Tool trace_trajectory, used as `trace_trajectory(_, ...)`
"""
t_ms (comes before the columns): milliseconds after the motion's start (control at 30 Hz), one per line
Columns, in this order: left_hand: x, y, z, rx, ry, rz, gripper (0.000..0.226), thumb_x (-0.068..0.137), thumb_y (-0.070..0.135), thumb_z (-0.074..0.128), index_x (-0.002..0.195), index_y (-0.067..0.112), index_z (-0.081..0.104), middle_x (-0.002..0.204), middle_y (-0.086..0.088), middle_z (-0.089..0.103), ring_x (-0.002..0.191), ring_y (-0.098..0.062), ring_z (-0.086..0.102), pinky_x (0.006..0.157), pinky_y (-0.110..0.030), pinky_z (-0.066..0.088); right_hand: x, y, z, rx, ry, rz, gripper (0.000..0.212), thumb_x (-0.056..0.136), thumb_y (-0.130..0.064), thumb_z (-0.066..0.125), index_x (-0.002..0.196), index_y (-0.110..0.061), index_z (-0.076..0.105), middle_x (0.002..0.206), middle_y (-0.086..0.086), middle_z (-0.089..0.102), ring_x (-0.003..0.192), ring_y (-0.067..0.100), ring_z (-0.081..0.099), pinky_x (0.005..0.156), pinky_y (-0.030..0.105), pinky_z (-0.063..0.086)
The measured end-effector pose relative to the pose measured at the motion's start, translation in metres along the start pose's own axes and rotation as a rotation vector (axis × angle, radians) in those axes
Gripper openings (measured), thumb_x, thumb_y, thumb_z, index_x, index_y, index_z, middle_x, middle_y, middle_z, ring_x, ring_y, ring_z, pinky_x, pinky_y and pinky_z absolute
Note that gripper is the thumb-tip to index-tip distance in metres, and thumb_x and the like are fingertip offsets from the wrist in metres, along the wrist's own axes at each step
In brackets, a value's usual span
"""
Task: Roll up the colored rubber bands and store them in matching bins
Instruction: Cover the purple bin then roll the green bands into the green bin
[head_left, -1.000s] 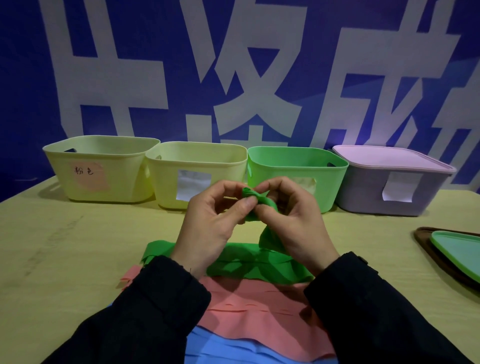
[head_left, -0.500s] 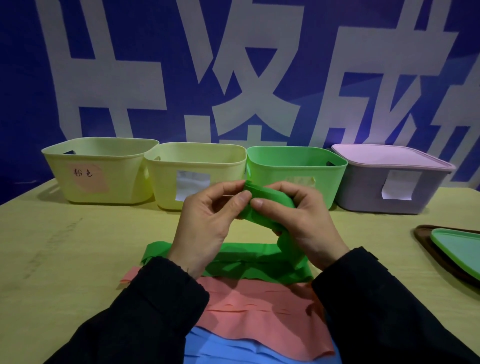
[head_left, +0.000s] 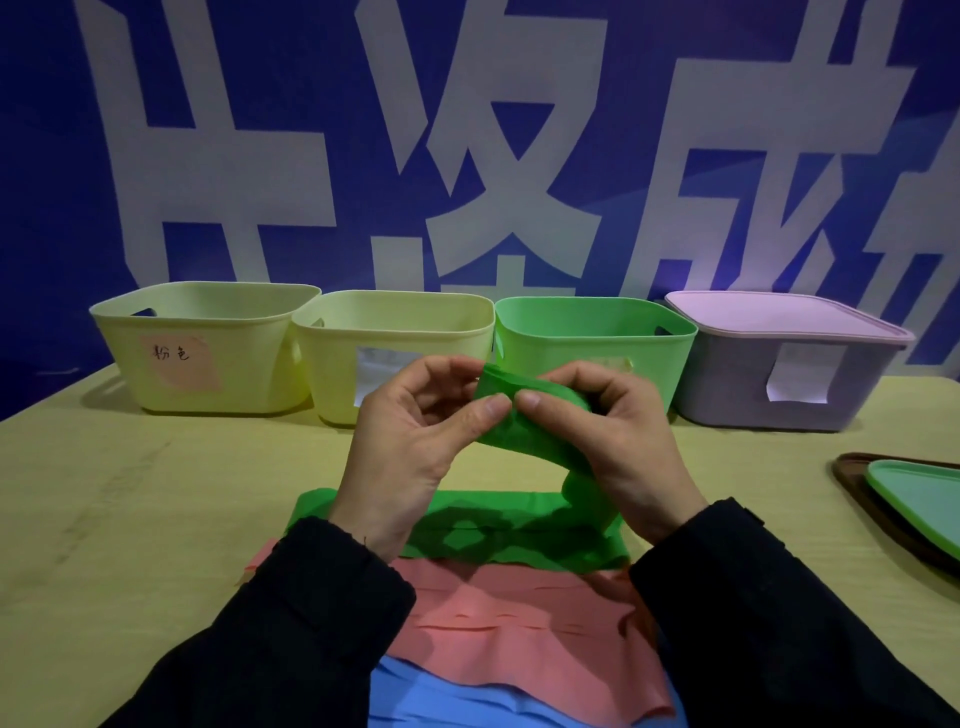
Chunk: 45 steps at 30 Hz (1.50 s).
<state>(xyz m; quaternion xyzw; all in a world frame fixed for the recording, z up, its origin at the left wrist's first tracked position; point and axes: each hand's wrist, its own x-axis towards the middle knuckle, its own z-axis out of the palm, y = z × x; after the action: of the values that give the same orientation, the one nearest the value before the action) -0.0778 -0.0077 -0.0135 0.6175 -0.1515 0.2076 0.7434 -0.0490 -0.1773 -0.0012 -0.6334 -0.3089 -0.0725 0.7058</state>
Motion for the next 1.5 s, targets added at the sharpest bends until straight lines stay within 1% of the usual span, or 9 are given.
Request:
trace_trajectory(267, -0.003, -0.004, 0.003, 0.079, -0.055, -0.015, 0.032, 0.084, 0.024, 0.066, 0.112, 0.01, 0.073, 0.105, -0.009, 0.077, 0.1, -0.024, 0.073, 0.092, -0.035, 0.059, 0.001, 0.002, -0.001, -0.036, 0.01, -0.039, 0.008, 0.078, -0.018, 0.076, 0.085, -0.019, 0.075, 0.082, 0.001, 0.074, 0.076, 0.013, 0.068, 0.068, 0.024, 0.054)
trace_trajectory(500, -0.003, -0.002, 0.003, 0.127, -0.076, 0.01, 0.029, 0.077, 0.02, 0.074, 0.105, 0.017, 0.075, 0.095, -0.005, 0.079, 0.09, -0.017, 0.075, 0.08, -0.024, 0.058, 0.001, 0.006, 0.001, -0.066, 0.01, -0.063, 0.005, 0.081, -0.017, 0.073, 0.085, -0.019, 0.073, 0.078, -0.005, 0.073, 0.073, 0.006, 0.066, 0.066, 0.019, 0.051)
trace_trajectory(633, -0.003, -0.005, 0.005, 0.104, -0.067, -0.002, 0.034, 0.082, 0.021, 0.071, 0.115, 0.016, 0.069, 0.104, -0.007, 0.076, 0.099, -0.021, 0.073, 0.089, -0.031, 0.058, 0.002, 0.005, -0.001, -0.007, 0.027, -0.032, 0.008, 0.086, -0.005, 0.071, 0.09, -0.011, 0.07, 0.076, -0.006, 0.071, 0.069, 0.005, 0.064, 0.063, 0.017, 0.05)
trace_trajectory(767, -0.005, -0.008, 0.006, 0.098, -0.124, -0.021, 0.022, 0.096, 0.011, 0.064, 0.118, 0.011, 0.068, 0.109, -0.004, 0.076, 0.104, -0.019, 0.072, 0.091, -0.03, 0.057, 0.002, 0.008, 0.001, -0.038, 0.053, -0.047, 0.012, 0.079, -0.017, 0.076, 0.088, -0.013, 0.069, 0.074, -0.005, 0.069, 0.069, 0.008, 0.062, 0.062, 0.019, 0.05)
trace_trajectory(933, -0.004, -0.005, 0.005, 0.085, -0.092, -0.014, 0.031, 0.079, 0.02, 0.073, 0.109, 0.015, 0.073, 0.099, -0.005, 0.078, 0.094, -0.018, 0.074, 0.086, -0.028, 0.058, 0.002, 0.009, 0.0, -0.035, 0.012, -0.038, 0.012, 0.08, -0.019, 0.075, 0.088, -0.012, 0.068, 0.073, -0.005, 0.067, 0.068, 0.008, 0.063, 0.061, 0.019, 0.05)
trace_trajectory(1067, -0.002, -0.008, 0.001, 0.089, -0.089, -0.016, 0.034, 0.085, 0.022, 0.071, 0.119, 0.025, 0.071, 0.104, -0.007, 0.075, 0.103, -0.021, 0.071, 0.087, -0.031, 0.057, 0.003, 0.009, -0.002, -0.004, -0.021, -0.022, 0.009, 0.081, -0.019, 0.072, 0.085, -0.012, 0.069, 0.071, -0.005, 0.068, 0.064, 0.006, 0.061, 0.059, 0.017, 0.048)
trace_trajectory(1233, -0.004, -0.01, 0.004, 0.114, -0.139, -0.039, 0.028, 0.092, 0.025, 0.068, 0.119, 0.023, 0.068, 0.111, -0.006, 0.074, 0.106, -0.025, 0.07, 0.089, -0.039, 0.058, 0.004, 0.012, -0.002, -0.158, -0.002, -0.095, 0.006, 0.083, -0.017, 0.073, 0.082, -0.014, 0.068, 0.063, -0.013, 0.063, 0.06, -0.002, 0.055, 0.057, 0.013, 0.043)
trace_trajectory(1367, -0.003, -0.007, 0.002, 0.124, -0.09, -0.023, 0.031, 0.079, 0.026, 0.077, 0.11, 0.026, 0.072, 0.108, -0.003, 0.073, 0.093, -0.025, 0.074, 0.082, -0.036, 0.06, 0.004, 0.012, -0.002, -0.154, -0.026, -0.08, 0.01, 0.083, -0.024, 0.073, 0.083, -0.015, 0.07, 0.07, -0.006, 0.068, 0.064, 0.004, 0.061, 0.059, 0.018, 0.048)
trace_trajectory(1500, -0.002, -0.006, 0.001, 0.108, -0.084, 0.002, 0.035, 0.081, 0.025, 0.074, 0.115, 0.026, 0.073, 0.105, -0.012, 0.072, 0.098, -0.025, 0.072, 0.085, -0.034, 0.059, 0.005, 0.011, -0.008, -0.103, -0.085, -0.003, 0.011, 0.082, -0.026, 0.073, 0.084, -0.016, 0.071, 0.073, 0.001, 0.068, 0.067, 0.009, 0.06, 0.06, 0.019, 0.048)
